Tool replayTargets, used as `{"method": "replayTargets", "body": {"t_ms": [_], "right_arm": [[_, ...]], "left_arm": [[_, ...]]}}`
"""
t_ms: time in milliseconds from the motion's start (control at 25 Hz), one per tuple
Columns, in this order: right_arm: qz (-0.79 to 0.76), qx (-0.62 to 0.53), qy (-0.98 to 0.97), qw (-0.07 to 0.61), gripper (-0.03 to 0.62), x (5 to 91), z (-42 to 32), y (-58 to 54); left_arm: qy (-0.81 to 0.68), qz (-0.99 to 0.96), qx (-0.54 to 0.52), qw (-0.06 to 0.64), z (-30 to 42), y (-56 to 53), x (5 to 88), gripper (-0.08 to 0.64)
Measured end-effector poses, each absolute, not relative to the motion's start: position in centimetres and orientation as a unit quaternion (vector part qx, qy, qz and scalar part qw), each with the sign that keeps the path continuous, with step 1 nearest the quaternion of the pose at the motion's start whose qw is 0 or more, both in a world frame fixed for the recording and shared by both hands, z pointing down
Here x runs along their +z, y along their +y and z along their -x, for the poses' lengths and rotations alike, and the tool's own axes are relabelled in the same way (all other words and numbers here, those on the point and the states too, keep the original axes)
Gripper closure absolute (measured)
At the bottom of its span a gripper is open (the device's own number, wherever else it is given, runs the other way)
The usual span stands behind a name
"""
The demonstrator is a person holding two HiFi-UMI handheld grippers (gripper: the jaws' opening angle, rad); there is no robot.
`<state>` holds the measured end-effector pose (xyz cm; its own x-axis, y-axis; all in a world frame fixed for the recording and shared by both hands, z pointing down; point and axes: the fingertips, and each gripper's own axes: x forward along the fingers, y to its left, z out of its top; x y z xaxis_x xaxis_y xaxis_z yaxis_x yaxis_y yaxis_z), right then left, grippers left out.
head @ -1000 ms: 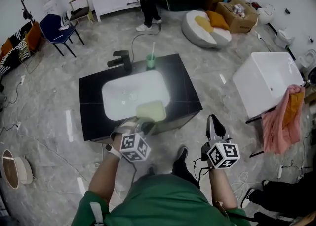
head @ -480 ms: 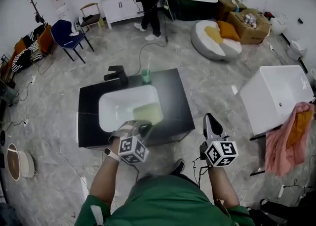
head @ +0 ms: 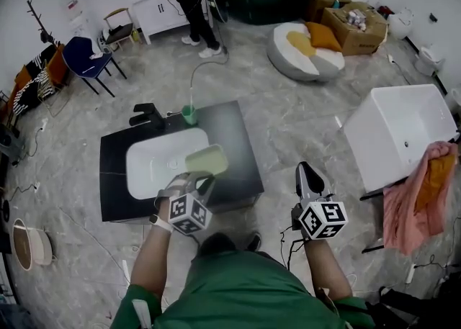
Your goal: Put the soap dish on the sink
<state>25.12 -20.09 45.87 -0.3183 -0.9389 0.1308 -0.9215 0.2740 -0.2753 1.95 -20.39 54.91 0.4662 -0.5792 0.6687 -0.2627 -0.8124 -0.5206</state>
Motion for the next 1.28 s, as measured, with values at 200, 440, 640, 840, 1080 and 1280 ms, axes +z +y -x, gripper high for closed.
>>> {"method": "replayTargets", "body": {"t_ms": [200, 440, 640, 840, 1080, 1280], "right_arm": [[0.594, -0.163, 0.787, 0.027, 0.572, 47.4, -26.3, -22.8], [0.61, -0.166, 0.775, 0.005, 0.572, 48.1, -26.0, -26.4], [0.626, -0.167, 0.761, -0.015, 0.572, 48.8, -25.5, -30.4], [0.639, -0.181, 0.747, -0.037, 0.572, 50.6, -24.9, -33.6], [0.648, -0.208, 0.73, -0.063, 0.572, 54.0, -24.9, -36.5], [0.654, -0.222, 0.719, -0.082, 0.572, 55.4, -25.2, -37.8]], "left_arm": [[0.234, 0.84, -0.455, 0.182, -3.4, -23.8, 56.4, 0.537], [0.213, 0.854, -0.441, 0.175, -4.1, -29.2, 58.0, 0.537], [0.203, 0.859, -0.429, 0.191, -4.2, -34.9, 59.5, 0.537], [0.18, 0.867, -0.426, 0.187, -4.5, -40.0, 62.2, 0.537], [0.168, 0.867, -0.434, 0.18, -4.9, -45.6, 66.3, 0.537], [0.165, 0.861, -0.451, 0.163, -4.5, -50.1, 70.0, 0.537]]}}
